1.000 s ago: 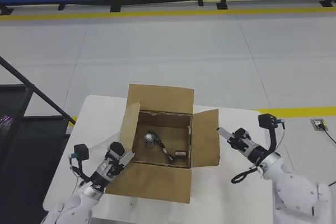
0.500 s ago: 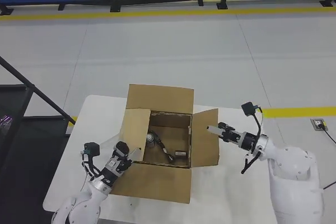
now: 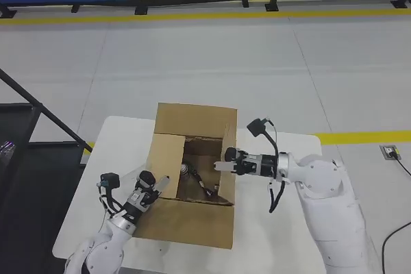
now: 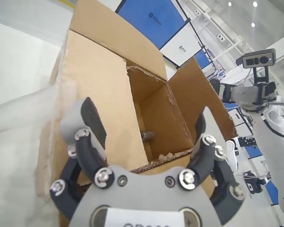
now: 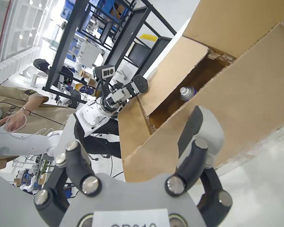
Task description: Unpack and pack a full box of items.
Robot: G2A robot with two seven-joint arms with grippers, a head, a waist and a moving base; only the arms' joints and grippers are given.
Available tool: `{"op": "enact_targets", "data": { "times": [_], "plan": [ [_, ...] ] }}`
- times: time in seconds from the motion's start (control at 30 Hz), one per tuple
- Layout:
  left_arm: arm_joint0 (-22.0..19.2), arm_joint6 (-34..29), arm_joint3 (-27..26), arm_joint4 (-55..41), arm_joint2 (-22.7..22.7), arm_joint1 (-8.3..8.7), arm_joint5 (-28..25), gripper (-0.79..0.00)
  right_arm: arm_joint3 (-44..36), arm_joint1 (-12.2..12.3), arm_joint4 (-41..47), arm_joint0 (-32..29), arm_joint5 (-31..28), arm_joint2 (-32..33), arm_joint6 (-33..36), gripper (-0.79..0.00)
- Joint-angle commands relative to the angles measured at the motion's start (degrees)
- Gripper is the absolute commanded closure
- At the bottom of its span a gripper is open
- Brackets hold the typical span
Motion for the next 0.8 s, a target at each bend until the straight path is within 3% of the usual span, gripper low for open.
{"op": "enact_targets", "data": {
  "times": [0.0,0.2,0.4,0.57,0.77],
  "plan": [
    [0.30,0.09,-0.53,-1.11,-0.69,0.04,0.19,-0.785,3.04,-0.17,-0.73,1.72,0.07,-2.22,-0.80,-0.785],
    [1.68,0.78,-3.57,-4.31,-4.37,0.31,0.07,-0.785,10.12,-0.65,-2.69,5.94,0.09,-7.48,-3.86,-0.785],
    [4.96,0.08,-5.35,-7.86,-12.67,1.14,-2.72,-0.785,14.34,-1.13,-6.72,8.63,0.96,-12.39,-6.61,-0.785],
    [8.67,-6.52,-2.51,-10.79,-19.63,2.30,-11.99,-0.785,17.18,-1.52,-9.09,10.38,0.90,-15.50,-8.88,-0.785],
    [10.59,-20.90,2.01,-19.05,-22.82,3.73,-17.33,-0.785,19.19,-1.45,-8.62,11.33,-0.42,-16.41,-10.22,-0.785]
  ]
}}
